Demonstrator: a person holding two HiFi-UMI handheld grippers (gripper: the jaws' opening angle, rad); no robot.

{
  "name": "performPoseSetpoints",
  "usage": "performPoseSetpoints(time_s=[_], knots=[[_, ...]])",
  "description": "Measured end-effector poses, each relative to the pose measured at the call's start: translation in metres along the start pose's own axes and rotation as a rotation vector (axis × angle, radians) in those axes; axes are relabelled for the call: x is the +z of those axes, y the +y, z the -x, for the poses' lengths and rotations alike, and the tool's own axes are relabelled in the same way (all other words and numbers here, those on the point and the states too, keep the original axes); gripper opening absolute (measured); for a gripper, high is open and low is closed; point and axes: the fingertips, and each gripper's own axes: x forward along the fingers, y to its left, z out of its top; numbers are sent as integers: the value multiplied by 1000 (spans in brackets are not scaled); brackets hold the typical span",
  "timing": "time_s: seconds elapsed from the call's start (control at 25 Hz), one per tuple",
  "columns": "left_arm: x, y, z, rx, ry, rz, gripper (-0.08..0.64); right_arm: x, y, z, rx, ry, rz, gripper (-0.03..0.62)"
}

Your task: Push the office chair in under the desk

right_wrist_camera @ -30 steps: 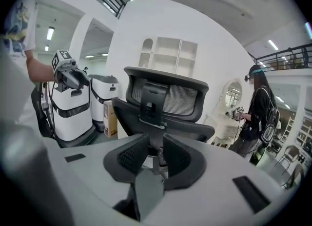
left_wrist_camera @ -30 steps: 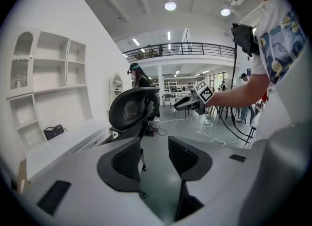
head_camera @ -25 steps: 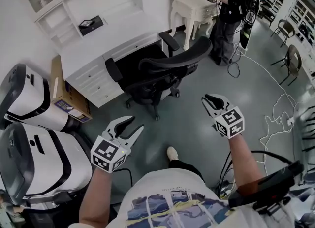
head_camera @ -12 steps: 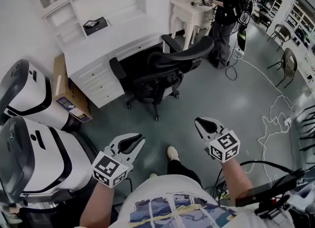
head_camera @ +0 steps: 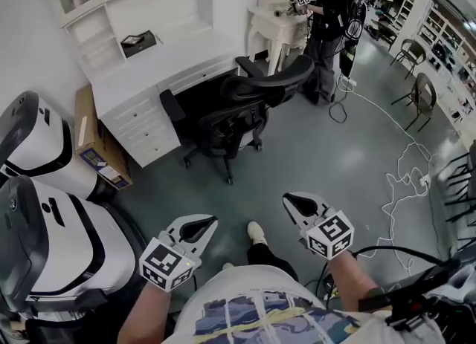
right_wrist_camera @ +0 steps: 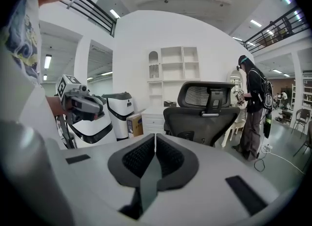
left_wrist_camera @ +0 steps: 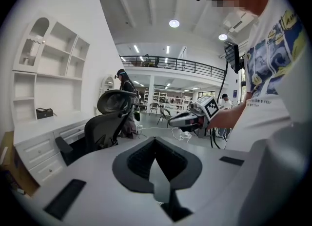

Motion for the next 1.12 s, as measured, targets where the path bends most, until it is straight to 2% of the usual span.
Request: performPoseSetpoints(time_s=[0.16,0.48,0.84,1.12], knots=[[-5,-12,9,-42,0,-8,14,0,22,4,13,4,23,31],[-13,-21,26,-72,3,-24,14,9,52,11,22,-24,45,29],[-25,-24,39,-84,12,-21,14,12,69,13,15,-38,59,26],[-30,-18,52,-55,10,-9,14,15,82,4,31,-32,67,26]])
